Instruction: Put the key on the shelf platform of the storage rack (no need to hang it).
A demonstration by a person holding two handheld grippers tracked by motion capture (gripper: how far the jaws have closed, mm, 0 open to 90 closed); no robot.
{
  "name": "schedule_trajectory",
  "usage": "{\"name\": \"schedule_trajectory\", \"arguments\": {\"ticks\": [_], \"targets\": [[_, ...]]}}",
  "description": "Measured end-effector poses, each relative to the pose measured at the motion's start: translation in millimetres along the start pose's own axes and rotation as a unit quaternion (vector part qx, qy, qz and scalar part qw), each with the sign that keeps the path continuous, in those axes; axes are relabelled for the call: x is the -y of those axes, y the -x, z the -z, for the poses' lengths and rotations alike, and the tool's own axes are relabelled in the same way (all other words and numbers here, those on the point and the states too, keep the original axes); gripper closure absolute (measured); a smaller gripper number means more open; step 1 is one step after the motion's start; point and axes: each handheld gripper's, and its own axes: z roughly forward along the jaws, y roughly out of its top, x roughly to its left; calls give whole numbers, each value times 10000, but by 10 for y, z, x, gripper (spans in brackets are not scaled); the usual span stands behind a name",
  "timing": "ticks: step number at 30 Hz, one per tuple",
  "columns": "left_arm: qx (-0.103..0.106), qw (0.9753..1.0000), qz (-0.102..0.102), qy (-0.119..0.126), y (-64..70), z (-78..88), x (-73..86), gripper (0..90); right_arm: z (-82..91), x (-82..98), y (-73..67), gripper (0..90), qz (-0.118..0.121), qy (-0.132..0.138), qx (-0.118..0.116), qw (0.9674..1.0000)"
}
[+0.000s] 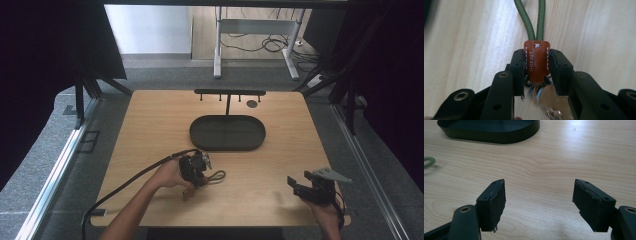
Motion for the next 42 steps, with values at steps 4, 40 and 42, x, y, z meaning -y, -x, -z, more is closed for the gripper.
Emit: {"name": "schedule_trajectory", "arguments": {"ticks": [4, 40, 42], "targets": [[-18, 9997, 92, 246, -15, 214, 29, 667, 0, 4, 6, 271, -18, 1, 22, 10000], [-213, 9984, 109, 520, -140, 1000, -109, 666, -77, 12, -51, 274, -17, -68, -62, 10000], [-228, 9984, 109, 510, -161, 1015, -118, 666, -69, 10, -49, 274, -30, -66, -57, 10000]]}}
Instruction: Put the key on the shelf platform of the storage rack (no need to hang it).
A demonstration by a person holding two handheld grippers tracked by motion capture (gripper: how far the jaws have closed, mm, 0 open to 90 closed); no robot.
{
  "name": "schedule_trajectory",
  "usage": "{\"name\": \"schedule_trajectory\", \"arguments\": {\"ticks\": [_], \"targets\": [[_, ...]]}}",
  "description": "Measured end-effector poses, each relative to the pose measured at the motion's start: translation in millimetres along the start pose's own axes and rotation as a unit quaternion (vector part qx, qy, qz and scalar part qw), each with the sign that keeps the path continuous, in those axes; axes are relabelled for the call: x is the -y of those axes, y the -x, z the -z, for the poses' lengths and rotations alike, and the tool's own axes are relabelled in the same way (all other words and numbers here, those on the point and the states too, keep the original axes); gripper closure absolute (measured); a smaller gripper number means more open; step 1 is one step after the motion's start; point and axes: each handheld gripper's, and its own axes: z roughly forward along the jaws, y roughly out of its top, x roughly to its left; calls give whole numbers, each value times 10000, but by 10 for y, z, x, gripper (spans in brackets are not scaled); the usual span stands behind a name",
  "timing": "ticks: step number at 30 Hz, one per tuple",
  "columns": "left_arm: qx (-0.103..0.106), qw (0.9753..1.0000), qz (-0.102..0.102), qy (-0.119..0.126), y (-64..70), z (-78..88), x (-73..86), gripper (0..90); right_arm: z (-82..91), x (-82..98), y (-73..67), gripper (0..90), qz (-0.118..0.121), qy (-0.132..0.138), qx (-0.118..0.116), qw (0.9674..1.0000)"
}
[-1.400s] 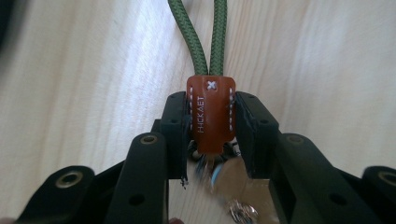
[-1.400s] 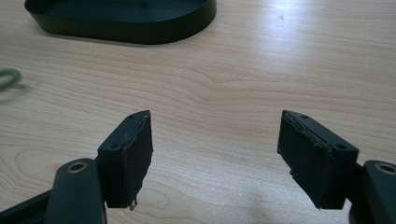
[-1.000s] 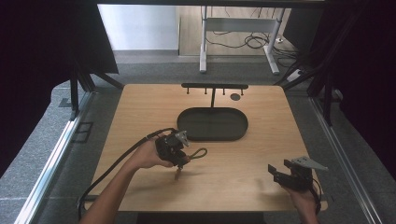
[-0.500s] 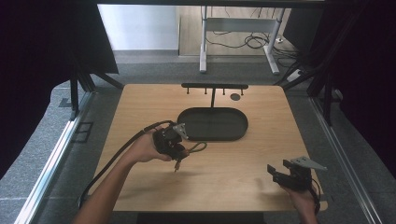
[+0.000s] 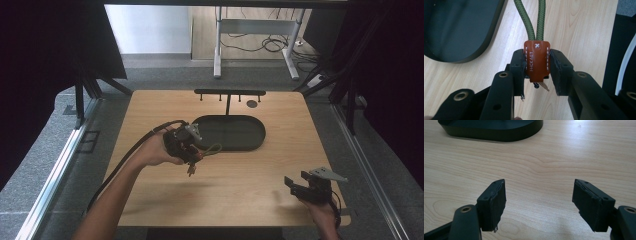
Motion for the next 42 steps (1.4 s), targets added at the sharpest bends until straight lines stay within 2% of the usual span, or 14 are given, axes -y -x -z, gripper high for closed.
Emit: {"name": "schedule_trajectory", "arguments": {"ticks": [6, 19, 27, 33, 42], "targets": [[25, 10000, 64, -25, -74, -11, -26, 666, 0, 10, 34, 274, -11, 9, 17, 10000], [-4, 9999, 129, -85, -240, -6, -142, 666, -23, 16, 11, 274, 8, -23, -41, 10000], [-56, 9998, 57, -168, -324, -2, -276, 666, 2, 20, 45, 275, -39, 15, -18, 10000], [3, 9999, 13, -166, -348, -43, -354, 666, -15, 17, 27, 275, -3, 0, -43, 10000], [-46, 9997, 62, -225, -453, -47, -475, 666, -29, 23, 21, 276, -9, -19, -57, 10000]]}}
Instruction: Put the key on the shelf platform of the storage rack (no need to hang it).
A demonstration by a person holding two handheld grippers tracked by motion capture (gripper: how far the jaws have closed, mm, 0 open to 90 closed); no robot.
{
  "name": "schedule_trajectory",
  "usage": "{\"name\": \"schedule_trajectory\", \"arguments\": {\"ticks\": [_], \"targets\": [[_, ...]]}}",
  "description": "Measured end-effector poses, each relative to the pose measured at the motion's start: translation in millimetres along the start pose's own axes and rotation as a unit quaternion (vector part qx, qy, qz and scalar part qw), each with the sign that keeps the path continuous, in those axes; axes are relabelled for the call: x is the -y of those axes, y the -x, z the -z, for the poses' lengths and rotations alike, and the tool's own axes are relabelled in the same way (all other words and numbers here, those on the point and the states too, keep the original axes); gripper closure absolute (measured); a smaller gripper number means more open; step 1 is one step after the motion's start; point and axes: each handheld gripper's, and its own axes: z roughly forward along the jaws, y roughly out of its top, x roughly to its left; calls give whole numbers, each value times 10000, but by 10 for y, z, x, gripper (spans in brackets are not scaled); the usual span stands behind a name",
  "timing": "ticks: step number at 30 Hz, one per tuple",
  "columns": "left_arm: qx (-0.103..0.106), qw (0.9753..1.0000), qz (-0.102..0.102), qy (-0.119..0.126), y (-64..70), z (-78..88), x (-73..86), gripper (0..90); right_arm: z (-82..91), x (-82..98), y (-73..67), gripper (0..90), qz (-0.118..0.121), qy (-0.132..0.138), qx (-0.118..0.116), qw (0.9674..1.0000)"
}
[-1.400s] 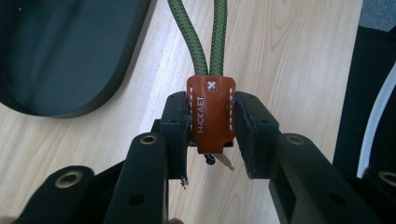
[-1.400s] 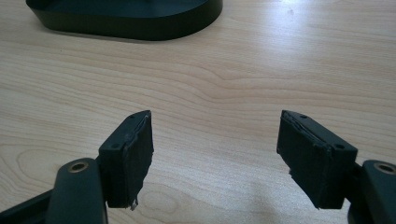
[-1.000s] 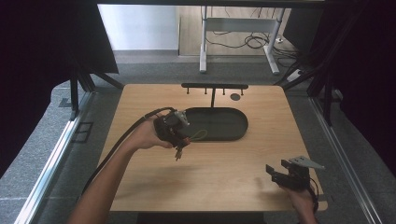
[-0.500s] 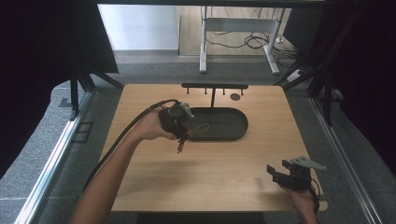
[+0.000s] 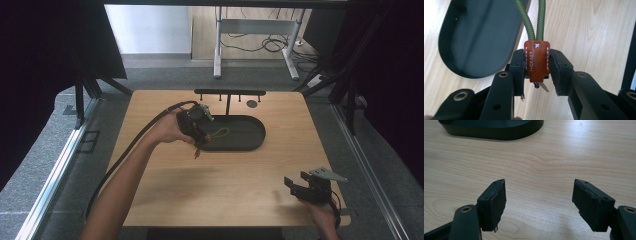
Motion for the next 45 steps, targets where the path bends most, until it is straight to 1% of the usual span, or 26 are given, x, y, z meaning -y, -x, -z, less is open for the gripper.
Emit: {"name": "schedule_trajectory", "arguments": {"ticks": [8, 13, 17, 22, 28, 30, 33, 39, 45], "targets": [[-66, 10000, -2, -49, -76, 22, -93, 667, -16, -1, -10, 275, 14, -17, -34, 10000], [-56, 10000, 0, 5, -119, 38, -133, 666, -18, 1, -9, 276, -2, -14, -42, 10000], [-59, 10000, -22, -33, -158, 5, -178, 666, -22, 1, -11, 276, -10, -24, -48, 10000], [-69, 10000, -8, -61, -205, -19, -234, 666, -32, 1, -5, 276, 7, -40, -50, 10000], [-83, 9999, 29, -106, -252, -57, -306, 666, -19, 4, 14, 276, -38, -20, -52, 10000], [-89, 9999, 24, -93, -266, -69, -328, 666, -10, 3, 21, 276, -29, -16, -50, 10000], [-98, 9999, -37, -105, -299, -94, -368, 666, -3, 2, 36, 276, -57, -15, -39, 10000], [-68, 9999, -7, -135, -361, -131, -409, 666, 1, 7, 49, 276, -83, 0, -33, 10000], [-87, 9998, -9, -158, -417, -163, -460, 666, -14, 15, 59, 276, -77, -36, -26, 10000]]}}
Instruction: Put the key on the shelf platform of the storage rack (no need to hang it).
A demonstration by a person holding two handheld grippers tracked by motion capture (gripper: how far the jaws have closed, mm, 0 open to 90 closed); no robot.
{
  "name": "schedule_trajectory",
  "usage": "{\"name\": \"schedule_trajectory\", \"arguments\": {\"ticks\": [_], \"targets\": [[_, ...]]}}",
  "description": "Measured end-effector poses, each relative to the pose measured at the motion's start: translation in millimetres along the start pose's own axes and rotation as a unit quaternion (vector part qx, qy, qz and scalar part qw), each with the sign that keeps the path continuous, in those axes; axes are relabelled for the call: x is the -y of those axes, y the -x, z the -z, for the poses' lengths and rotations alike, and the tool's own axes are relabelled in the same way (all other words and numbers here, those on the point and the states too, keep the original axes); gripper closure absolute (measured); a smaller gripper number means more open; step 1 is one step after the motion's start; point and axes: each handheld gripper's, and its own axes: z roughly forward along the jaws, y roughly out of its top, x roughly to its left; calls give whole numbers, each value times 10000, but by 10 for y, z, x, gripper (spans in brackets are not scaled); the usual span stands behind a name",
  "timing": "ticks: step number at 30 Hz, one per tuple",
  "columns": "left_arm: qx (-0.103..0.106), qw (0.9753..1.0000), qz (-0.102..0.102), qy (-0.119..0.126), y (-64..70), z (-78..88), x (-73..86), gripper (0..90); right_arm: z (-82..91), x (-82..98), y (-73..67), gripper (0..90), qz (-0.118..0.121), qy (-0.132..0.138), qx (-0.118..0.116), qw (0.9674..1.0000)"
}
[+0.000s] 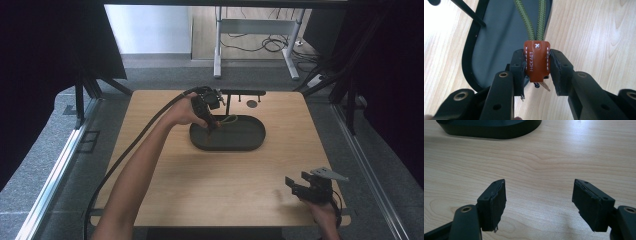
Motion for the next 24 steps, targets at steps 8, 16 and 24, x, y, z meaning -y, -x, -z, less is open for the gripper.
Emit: {"name": "schedule_trajectory", "arguments": {"ticks": [8, 16, 24], "targets": [[18, 10000, -17, -85, -60, -110, -66, 666, -7, 7, 6, 276, 25, -8, -15, 10000], [8, 9998, 12, -175, -113, -215, -78, 666, -17, 17, 10, 276, -1, -23, -14, 10000], [29, 9997, 4, -229, -140, -330, -89, 666, -29, 22, 12, 276, -6, -45, -14, 10000]]}}
